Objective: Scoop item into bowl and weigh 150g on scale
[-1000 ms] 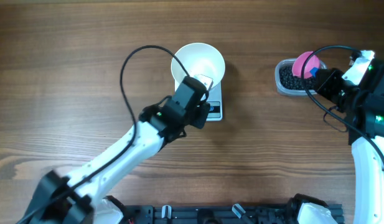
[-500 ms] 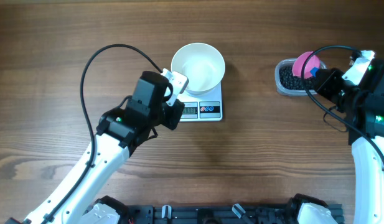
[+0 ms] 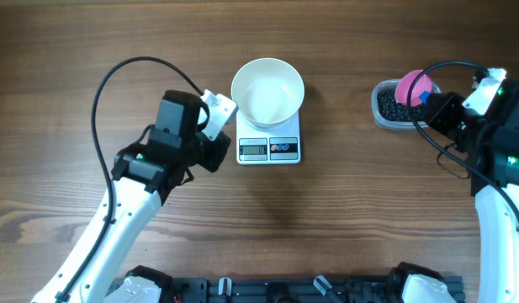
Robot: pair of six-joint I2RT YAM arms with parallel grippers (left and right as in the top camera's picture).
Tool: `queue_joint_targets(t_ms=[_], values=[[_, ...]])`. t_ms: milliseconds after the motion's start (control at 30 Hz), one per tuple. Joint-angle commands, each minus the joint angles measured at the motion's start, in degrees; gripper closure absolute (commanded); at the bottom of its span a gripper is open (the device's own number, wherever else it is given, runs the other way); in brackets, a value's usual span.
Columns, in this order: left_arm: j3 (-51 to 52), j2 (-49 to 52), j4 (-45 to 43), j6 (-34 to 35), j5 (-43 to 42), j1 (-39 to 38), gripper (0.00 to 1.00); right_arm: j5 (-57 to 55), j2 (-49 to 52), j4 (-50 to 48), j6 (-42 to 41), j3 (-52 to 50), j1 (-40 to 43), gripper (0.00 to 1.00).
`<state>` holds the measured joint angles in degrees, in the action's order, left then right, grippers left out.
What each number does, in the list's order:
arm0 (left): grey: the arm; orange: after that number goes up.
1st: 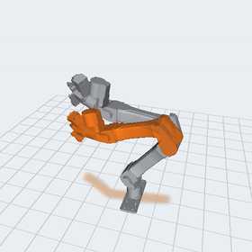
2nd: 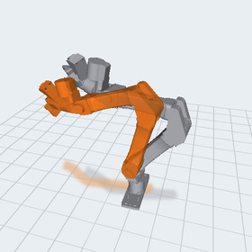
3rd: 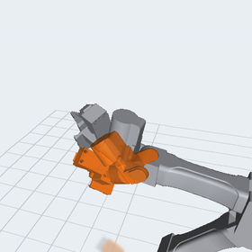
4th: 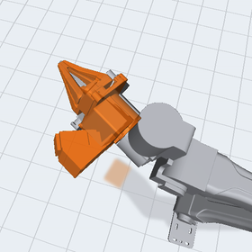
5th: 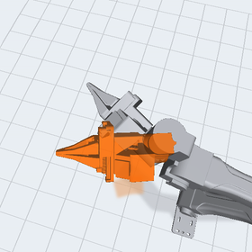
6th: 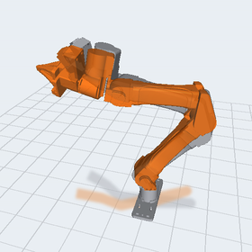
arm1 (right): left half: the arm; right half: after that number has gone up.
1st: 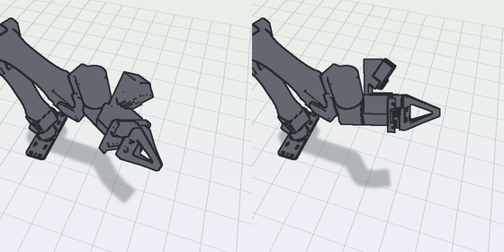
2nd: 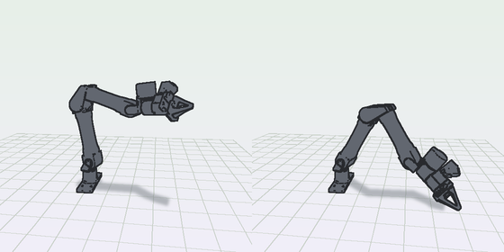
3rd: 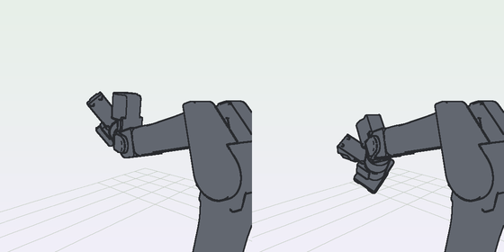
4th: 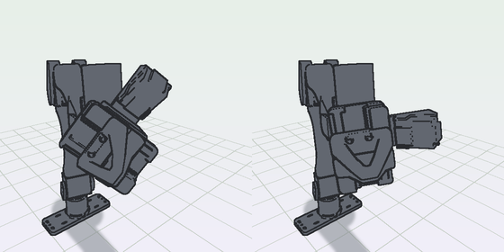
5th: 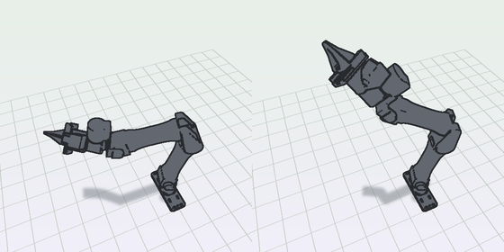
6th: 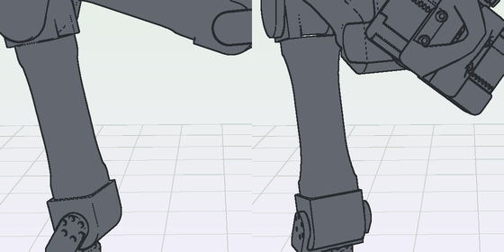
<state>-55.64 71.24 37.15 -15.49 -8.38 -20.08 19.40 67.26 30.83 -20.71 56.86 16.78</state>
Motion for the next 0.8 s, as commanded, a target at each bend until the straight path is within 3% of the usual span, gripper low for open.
queue_joint_targets(t_ms=[0,67,233,433,767], values=[[0.2,0.1,0.1,-7.7,-7.4,3.5,0.96,-0.6,0.1,-0.3,-0.2,1.3,0.2,0.96],[0.2,0.1,0.9,-11.4,-12.3,5.8,0.96,-0.6,0.1,-0.3,-0.3,1.3,0.2,0.96],[0.2,0.1,0.8,-11.6,-12.9,10.0,0.96,-1.4,0.1,-0.3,-0.3,1.3,0.2,0.96],[0.2,3.0,0.6,-15.9,-17.8,10.3,0.96,-1.4,0.1,-0.3,-0.3,1.3,0.2,0.96],[0.2,7.3,-0.5,-15.8,-17.8,10.2,0.95,-1.4,0.1,-0.3,-0.3,1.3,0.2,0.96]])
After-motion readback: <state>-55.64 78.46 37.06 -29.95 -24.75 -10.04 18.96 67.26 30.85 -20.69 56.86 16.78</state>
